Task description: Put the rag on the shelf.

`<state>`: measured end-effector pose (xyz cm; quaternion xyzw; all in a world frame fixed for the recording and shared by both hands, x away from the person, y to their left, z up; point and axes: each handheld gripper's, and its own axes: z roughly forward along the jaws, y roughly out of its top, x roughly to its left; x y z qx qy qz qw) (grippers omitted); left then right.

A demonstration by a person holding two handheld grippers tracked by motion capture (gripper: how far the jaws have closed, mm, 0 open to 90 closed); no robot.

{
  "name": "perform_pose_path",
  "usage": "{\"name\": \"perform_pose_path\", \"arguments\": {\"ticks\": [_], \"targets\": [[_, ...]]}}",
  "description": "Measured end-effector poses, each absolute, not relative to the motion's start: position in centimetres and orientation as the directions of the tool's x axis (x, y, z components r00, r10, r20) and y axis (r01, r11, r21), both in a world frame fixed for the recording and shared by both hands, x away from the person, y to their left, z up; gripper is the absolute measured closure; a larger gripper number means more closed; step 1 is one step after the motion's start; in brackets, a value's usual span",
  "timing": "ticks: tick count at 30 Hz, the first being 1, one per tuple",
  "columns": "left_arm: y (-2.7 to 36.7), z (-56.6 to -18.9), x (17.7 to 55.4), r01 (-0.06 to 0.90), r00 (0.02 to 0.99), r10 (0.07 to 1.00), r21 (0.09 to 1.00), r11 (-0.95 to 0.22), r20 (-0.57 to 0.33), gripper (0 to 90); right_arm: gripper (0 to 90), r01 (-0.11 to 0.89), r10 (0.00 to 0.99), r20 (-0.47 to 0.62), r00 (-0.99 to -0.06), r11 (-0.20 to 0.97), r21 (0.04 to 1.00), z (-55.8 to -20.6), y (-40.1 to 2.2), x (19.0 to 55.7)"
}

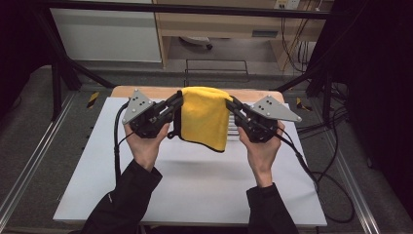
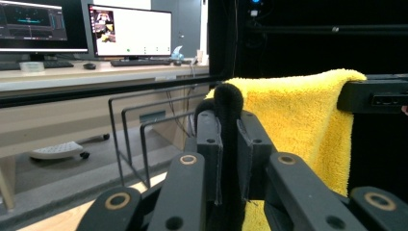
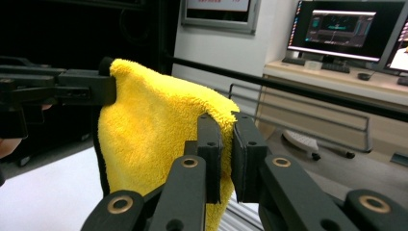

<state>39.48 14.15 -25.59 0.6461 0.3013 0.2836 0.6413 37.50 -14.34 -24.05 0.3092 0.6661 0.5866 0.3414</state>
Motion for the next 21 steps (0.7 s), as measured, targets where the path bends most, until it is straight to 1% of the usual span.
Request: {"name": "perform_pose_path", "arguments": {"ticks": [21], "targets": [[12.0,-21.4,41.4,-0.041,0.661,0.750,0.998,0.051,-0.011,81.4,83.9,-0.067,0.854,-0.108,-0.509,0.086,0.994,-19.8,-15.8,39.0]]}}
